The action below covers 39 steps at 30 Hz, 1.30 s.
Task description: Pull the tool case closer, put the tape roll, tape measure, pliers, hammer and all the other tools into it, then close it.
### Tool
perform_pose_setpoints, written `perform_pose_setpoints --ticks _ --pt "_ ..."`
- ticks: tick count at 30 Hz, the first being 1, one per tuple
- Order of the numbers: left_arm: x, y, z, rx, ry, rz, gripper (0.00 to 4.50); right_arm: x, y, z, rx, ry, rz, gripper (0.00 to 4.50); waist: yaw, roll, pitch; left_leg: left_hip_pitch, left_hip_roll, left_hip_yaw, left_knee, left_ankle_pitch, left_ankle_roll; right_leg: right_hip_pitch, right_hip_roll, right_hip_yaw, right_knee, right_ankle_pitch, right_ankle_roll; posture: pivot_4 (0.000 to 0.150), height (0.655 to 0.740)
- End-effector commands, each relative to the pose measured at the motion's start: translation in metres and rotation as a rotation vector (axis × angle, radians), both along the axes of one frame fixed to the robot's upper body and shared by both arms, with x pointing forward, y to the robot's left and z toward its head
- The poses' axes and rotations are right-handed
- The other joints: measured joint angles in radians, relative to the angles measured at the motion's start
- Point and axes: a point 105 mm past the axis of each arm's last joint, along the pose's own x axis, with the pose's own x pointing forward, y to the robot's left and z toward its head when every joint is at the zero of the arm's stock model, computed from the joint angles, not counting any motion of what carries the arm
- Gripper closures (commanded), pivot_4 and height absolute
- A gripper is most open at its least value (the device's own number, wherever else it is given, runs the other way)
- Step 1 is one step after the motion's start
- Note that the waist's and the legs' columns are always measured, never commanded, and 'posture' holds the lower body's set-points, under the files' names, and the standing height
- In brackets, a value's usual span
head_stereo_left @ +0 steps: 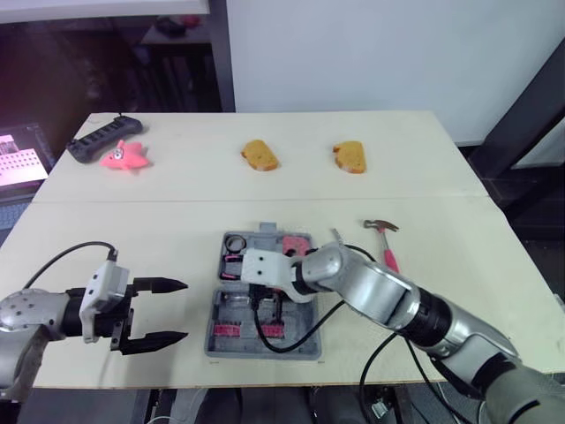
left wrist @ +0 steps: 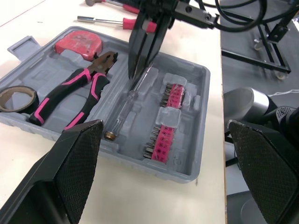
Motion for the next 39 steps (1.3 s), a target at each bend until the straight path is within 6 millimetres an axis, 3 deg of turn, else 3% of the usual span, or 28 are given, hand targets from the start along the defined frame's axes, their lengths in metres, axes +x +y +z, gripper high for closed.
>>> perform_pose_setpoints --ticks 1,14,19,21,27,30,32,34,37,39 --pt "-0.001 -0.001 0.005 -0.006 -0.023 0.002 0.00 0.002 0.005 -0.003 0.019 -0.010 -0.005 4.48 0.001 0.000 0.000 0.000 0.000 0.000 0.000 0.000 0.000 0.000 0.000 0.000 0.000 0.000 0.000 0.150 0.7400" --pt "-0.002 -0.002 0.006 -0.007 -0.020 0.011 0.00 0.008 -0.004 -0.039 -0.057 0.054 -0.075 4.48 -0.001 0.000 0.000 0.000 0.000 0.000 0.000 0.000 0.000 0.000 0.000 0.000 0.000 0.000 0.000 0.150 0.7400" --pt "-0.002 -0.002 0.006 -0.009 -0.019 0.012 0.00 0.000 -0.007 -0.053 -0.091 0.113 -0.092 4.48 0.002 0.000 0.000 0.000 0.000 0.000 0.000 0.000 0.000 0.000 0.000 0.000 0.000 0.000 0.000 0.150 0.7400" --pt "-0.002 -0.002 0.006 -0.009 -0.020 0.012 0.00 0.002 -0.003 -0.044 -0.044 0.110 -0.094 4.48 0.001 0.000 0.000 0.000 0.000 0.000 0.000 0.000 0.000 0.001 0.000 0.000 0.000 0.000 0.000 0.150 0.7400" --pt "-0.002 -0.002 0.006 -0.012 -0.022 0.017 0.00 0.011 0.001 0.012 0.152 0.042 -0.066 4.48 0.002 0.000 0.000 0.000 0.000 0.000 0.000 0.000 0.000 0.001 0.000 0.000 0.000 0.000 0.000 0.150 0.7400" --pt "-0.002 -0.001 0.007 -0.014 -0.022 0.023 0.00 -0.003 0.000 0.045 0.279 0.027 0.040 4.48 0.002 0.000 0.000 0.000 0.000 0.000 0.000 0.000 0.000 0.001 0.000 0.000 0.000 0.000 0.000 0.150 0.7400" --pt "-0.001 0.002 0.008 -0.012 -0.020 0.035 0.00 -0.011 -0.014 0.073 0.390 0.022 0.077 4.48 0.002 0.000 0.000 0.000 0.000 0.000 0.000 0.000 0.000 0.001 0.000 0.000 0.000 0.000 0.000 0.150 0.7400" --pt "-0.001 0.008 0.008 -0.002 -0.018 0.057 0.00 -0.012 -0.035 0.087 0.439 0.003 0.053 4.48 0.004 0.000 0.000 0.000 0.000 0.000 0.000 0.000 0.000 0.001 0.000 0.000 0.000 0.000 0.000 0.150 0.7400" --pt "0.002 0.022 0.008 0.011 -0.019 0.122 0.00 -0.015 -0.073 0.091 0.496 0.014 -0.030 4.48 0.010 -0.001 -0.001 0.000 0.000 0.000 0.000 0.000 0.000 0.002 -0.001 0.000 -0.001 0.000 0.000 0.150 0.7400" --pt "0.004 0.035 0.007 0.021 -0.019 0.180 0.00 -0.014 -0.108 0.080 0.471 0.016 -0.136 4.48 0.012 -0.001 0.000 0.000 0.000 0.000 0.000 0.000 0.000 0.002 -0.001 0.000 -0.002 0.000 0.000 0.150 0.7400"
